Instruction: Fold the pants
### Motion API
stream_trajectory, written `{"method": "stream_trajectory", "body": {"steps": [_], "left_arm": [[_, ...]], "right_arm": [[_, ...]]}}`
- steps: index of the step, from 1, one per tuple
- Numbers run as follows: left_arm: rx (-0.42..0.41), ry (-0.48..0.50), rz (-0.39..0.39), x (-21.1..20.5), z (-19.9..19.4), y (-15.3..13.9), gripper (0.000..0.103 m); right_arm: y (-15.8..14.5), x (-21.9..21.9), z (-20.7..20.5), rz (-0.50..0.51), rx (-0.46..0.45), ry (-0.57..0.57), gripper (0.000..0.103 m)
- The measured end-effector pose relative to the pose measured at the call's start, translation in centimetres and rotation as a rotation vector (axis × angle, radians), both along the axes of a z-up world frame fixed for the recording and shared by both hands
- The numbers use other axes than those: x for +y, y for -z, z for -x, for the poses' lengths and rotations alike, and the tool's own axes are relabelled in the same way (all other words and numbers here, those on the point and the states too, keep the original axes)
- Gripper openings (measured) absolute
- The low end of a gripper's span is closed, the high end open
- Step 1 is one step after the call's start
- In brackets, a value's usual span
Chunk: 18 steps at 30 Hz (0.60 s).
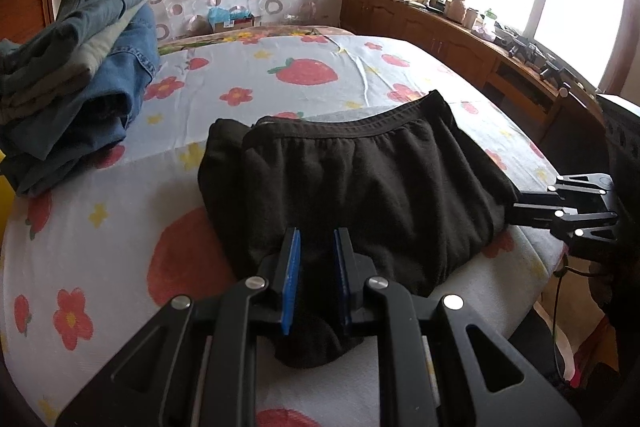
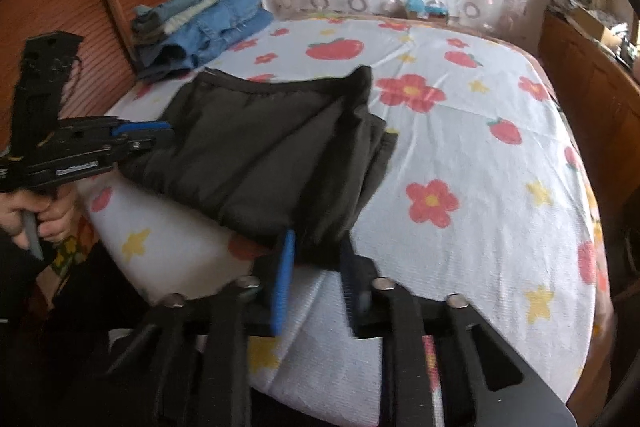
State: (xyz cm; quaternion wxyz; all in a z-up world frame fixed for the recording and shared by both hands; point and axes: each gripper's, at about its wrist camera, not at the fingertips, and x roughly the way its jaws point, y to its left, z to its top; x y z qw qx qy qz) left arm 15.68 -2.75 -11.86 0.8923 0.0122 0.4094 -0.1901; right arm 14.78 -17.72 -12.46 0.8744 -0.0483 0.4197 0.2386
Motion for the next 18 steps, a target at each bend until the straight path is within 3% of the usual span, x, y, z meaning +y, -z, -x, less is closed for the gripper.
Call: {"method": "stream_trajectory", "body": {"steps": [3,12,14,16,17,18], "left_arm": [[0.002,-0.002,0.003,0.2,0.0,0.2,0.015],[0.000,0.003,0.015,0.4,0.1,0.3,0.017],[0.001,0.011,0.010,0.4,0.2,0.3,0.020],[0.000,0.006,0.021,0.4,0.2,0.3,0.022],[-0.002,0.005,0.023,0.4,0.3,0.3,0.022],[-0.010,0.005,0.022,0.4,0.4,0.4,0.023]], "right_arm": [[-0.5,-0.6,0.4,0.013,-0.027,0.018,0.000],[-1.5,-1.3,0.4,0.009,-0.045,0.061,0.001],[-2.0,-1.3,0.3,0.017,-0.056,0.075,0.014],[-2.3,-1.3,0.1,0.035,-0.068,0.088,0.058],[-2.3,-1.3,0.0,0.030,-0.071,0.090,0.065],[-2.4,-1.4,-0.3,0.017,-0.072,0.094,0.065]]}}
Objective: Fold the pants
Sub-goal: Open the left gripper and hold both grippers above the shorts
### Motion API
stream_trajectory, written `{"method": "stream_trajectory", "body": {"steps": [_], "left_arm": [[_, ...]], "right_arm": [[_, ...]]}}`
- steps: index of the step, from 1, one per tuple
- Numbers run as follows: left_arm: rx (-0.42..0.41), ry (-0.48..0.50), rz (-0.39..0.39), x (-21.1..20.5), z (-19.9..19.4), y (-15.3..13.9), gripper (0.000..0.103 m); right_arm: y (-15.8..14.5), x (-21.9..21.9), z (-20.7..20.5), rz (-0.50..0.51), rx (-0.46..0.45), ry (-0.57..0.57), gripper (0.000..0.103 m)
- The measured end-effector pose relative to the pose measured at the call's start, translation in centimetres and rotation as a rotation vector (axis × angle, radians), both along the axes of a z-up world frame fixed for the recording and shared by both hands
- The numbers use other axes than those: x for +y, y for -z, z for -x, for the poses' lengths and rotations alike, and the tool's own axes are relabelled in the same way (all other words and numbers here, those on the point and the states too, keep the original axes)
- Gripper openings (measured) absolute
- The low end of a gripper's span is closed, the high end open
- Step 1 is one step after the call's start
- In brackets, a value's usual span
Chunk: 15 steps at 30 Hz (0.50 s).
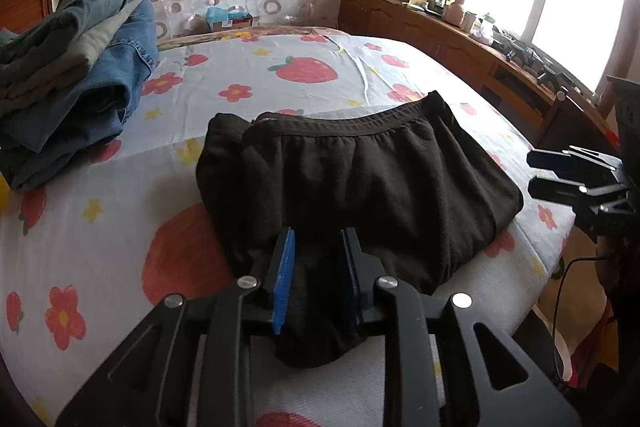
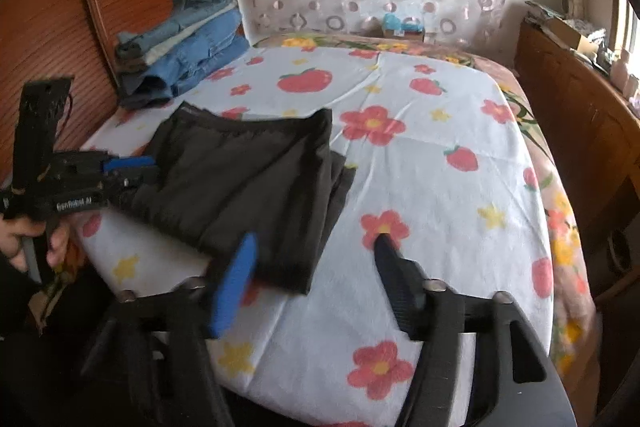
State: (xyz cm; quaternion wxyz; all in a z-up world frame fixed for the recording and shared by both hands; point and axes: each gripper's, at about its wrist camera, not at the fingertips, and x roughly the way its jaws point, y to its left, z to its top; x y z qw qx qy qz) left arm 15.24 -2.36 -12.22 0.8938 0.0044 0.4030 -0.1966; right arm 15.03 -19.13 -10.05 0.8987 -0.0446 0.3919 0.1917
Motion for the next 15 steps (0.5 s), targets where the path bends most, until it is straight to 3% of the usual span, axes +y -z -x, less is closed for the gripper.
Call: {"method": "stream_trajectory", "body": {"steps": [15], "left_arm": [[-0.076,-0.004,-0.022,-0.5,0.9,0.3,0.026]], "right_arm": [[1.4,2.2,-5.9,0.003,0.062,0.001,0.067]]}}
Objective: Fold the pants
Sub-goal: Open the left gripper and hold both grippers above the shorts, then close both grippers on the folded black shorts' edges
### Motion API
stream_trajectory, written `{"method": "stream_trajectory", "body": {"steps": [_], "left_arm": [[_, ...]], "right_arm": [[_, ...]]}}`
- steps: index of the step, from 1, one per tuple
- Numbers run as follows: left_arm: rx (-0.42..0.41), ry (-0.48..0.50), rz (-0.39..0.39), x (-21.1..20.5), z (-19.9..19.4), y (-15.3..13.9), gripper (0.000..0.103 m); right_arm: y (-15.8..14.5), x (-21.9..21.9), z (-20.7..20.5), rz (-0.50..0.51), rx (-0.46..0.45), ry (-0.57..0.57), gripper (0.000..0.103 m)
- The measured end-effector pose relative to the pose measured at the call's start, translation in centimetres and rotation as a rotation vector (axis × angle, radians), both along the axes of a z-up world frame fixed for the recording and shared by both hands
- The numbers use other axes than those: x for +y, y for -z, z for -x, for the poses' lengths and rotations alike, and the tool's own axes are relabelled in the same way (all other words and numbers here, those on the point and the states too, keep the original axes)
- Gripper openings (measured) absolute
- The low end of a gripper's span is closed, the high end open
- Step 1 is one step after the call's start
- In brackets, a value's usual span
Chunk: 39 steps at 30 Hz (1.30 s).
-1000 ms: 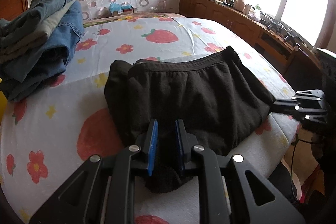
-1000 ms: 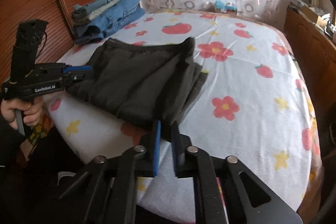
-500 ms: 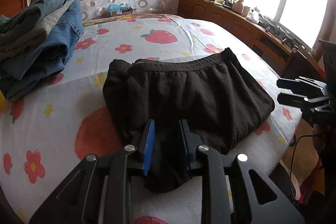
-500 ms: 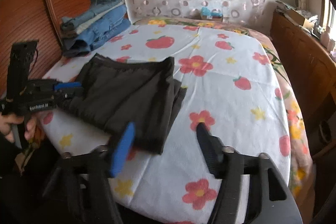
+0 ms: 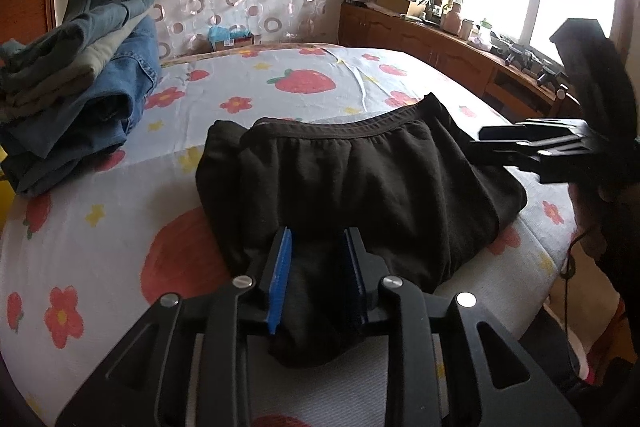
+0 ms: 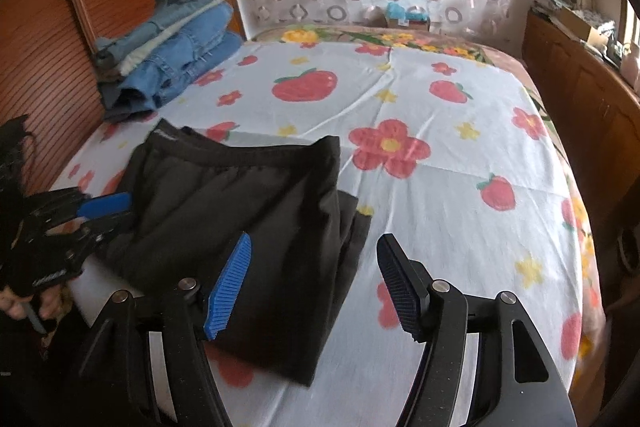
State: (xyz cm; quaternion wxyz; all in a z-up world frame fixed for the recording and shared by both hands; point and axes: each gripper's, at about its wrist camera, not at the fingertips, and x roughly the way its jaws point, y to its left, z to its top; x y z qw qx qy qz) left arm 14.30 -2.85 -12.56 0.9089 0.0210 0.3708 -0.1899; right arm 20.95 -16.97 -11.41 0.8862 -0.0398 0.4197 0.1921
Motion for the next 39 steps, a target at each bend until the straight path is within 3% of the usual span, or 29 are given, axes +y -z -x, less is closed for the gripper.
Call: {"method": "stream_trajectory", "body": {"steps": [6,14,24,28,39], "left_arm": [[0.052,0.003,0.021,0.4,-0.5,-0.8,0.026],[0.015,-0.033,0.022,1.9,-1.4,-3.0,0.026],[0.079,-0.051,0.002,2.9,-5.5,-1.7,0.026],[0.117,-0.043,-0.009,2.8,-6.6,-0.5,0.031],[0.073,-0.044,-0.029,2.8,-6.4,0.0,0.039]], "right_arm": [[1.1,-0.1,-1.3,0.008,0.028,0.016,0.067],[1.2,0.2,-1.4,0.015,0.024,-0.013,0.068],[1.4,0.0,-1.4,-0.008,0.017,-0.032,0.068],[1.4,-0.2,-1.6,-0.026,0.020,-0.036,0.068],[1.5,0.0,-1.5,-0.001,0.013,-0.036,0.068]]}}
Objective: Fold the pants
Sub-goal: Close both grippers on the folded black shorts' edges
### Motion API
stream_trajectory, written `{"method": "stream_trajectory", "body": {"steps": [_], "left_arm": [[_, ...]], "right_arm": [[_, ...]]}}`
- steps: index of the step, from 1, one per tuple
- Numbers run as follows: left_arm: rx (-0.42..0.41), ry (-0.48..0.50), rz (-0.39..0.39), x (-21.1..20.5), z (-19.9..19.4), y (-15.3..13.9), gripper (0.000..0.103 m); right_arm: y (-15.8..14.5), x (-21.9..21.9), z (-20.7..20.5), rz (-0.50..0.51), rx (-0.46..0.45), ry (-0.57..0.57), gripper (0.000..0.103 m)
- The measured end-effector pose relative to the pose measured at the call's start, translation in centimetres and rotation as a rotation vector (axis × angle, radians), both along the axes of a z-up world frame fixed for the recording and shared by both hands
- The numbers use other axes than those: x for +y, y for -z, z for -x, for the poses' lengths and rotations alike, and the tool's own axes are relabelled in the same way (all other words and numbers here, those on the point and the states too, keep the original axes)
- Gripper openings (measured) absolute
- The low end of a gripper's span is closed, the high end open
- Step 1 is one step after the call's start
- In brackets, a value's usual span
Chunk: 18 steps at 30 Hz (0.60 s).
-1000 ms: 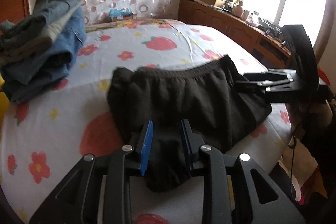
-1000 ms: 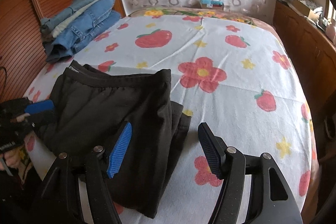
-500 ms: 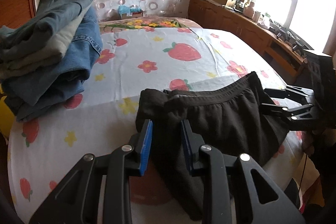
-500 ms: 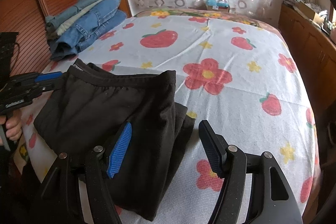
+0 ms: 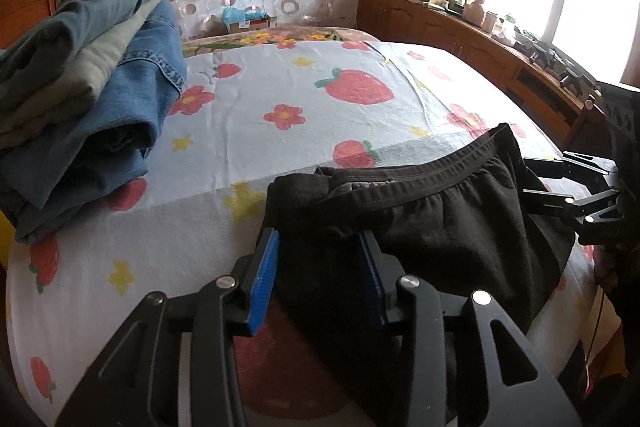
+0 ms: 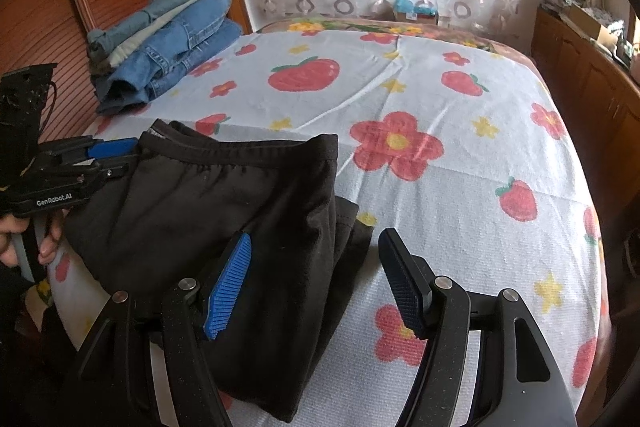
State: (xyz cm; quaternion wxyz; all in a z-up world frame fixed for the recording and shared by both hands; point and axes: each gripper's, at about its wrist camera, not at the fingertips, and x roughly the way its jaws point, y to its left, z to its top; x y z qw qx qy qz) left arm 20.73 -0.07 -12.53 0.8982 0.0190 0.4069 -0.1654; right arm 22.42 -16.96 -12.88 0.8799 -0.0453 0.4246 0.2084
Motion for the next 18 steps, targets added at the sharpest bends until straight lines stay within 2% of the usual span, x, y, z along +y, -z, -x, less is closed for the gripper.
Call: {"method": "stream_trajectory", "body": {"steps": [6,14,18], "left_arm": [[-0.008,-0.010,-0.012,-0.1,0.1,0.0,0.040],[0.010,-0.043,0.033,1.0,-0.6,-1.4,0.040],[0.046,-0.013,0.019,0.6,-1.6,-0.6,0.040]], "right_arm": [[0.1,0.3,0.1,0.014,-0.004,0.001,0.068],[0.1,0.4,0.1,0.018,-0.005,0.001,0.068],[0.1,0.4,0.1,0.018,-0.005,0.001,0.068]]}}
